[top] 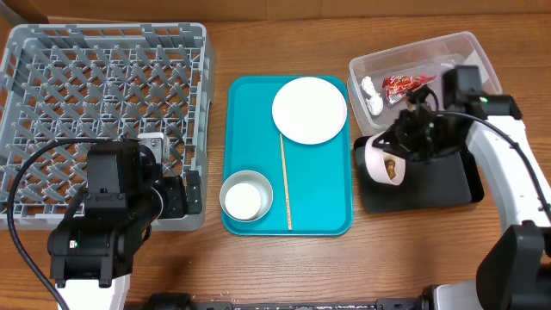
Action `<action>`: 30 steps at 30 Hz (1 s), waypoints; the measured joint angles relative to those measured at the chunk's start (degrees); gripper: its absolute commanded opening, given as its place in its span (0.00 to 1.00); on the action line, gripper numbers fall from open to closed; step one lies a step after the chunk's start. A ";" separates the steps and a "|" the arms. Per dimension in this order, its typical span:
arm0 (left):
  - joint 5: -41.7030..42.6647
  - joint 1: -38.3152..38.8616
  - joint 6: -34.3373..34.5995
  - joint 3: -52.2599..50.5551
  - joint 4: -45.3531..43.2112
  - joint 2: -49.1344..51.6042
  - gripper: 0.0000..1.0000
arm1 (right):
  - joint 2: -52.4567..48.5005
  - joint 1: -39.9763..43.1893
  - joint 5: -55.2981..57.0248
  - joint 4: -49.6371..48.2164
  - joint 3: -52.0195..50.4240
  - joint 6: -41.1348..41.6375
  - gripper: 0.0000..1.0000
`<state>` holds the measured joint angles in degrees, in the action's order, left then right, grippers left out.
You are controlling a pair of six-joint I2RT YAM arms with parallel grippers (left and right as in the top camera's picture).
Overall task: Sort waste into correct bins and load items into the dishwasher
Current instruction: 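Tip the rice bowl over the black tray with the right gripper to empty it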
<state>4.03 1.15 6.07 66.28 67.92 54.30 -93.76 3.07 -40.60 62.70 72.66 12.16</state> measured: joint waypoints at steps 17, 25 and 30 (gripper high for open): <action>0.00 0.00 0.00 0.00 0.02 0.00 1.00 | 0.00 16.96 -28.74 -10.05 -13.44 -5.79 0.04; 0.00 0.00 0.00 0.00 0.04 0.00 1.00 | 0.00 22.18 -33.16 -10.43 -13.44 -3.76 0.04; 0.00 0.00 0.00 0.00 0.04 0.00 1.00 | 0.00 24.26 -33.97 -10.80 -13.44 -1.29 0.04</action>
<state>4.03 1.15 6.07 66.28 67.96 54.30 -93.76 27.33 -74.56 51.90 59.22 10.87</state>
